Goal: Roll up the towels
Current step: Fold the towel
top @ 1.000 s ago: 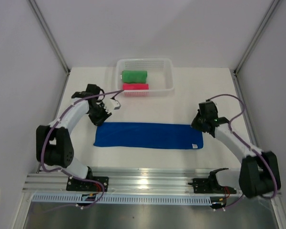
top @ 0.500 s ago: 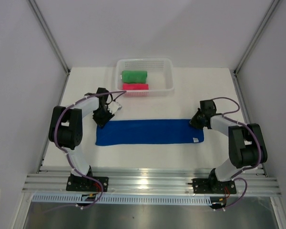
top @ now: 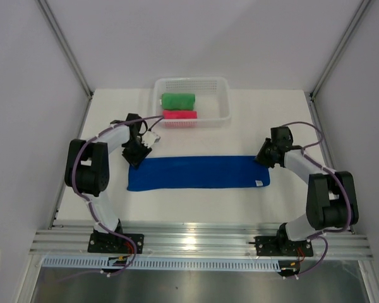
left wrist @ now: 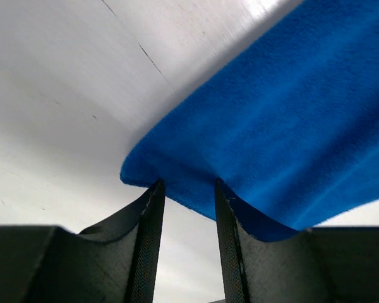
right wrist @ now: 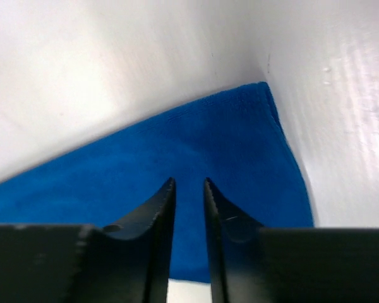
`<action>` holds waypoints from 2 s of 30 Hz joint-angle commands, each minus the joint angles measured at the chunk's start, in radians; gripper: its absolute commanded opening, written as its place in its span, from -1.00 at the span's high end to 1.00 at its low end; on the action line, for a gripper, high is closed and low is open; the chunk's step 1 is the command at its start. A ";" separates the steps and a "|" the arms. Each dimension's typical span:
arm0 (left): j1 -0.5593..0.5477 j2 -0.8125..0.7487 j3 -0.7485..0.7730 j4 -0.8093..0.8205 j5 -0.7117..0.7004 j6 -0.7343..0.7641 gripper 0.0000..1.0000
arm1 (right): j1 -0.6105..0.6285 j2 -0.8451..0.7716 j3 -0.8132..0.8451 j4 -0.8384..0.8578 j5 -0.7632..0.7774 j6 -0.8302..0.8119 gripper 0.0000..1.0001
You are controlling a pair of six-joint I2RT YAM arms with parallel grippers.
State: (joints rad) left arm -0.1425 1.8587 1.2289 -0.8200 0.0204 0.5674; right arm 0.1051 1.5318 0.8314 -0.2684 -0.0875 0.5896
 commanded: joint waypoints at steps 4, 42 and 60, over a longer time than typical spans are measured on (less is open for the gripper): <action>0.009 -0.101 0.037 -0.031 0.079 -0.061 0.18 | -0.054 -0.193 0.019 -0.218 0.088 -0.088 0.23; 0.034 -0.217 -0.055 0.016 -0.007 -0.069 0.13 | -0.156 -0.091 -0.279 0.015 -0.126 -0.088 0.93; 0.035 -0.254 -0.055 0.004 0.027 -0.072 0.12 | -0.478 -0.186 -0.003 -0.373 -0.022 -0.257 1.00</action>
State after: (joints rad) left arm -0.1154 1.6642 1.1755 -0.8207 0.0307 0.4973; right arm -0.3256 1.3678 0.7380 -0.5365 -0.1799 0.4122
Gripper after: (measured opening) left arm 0.438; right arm 0.020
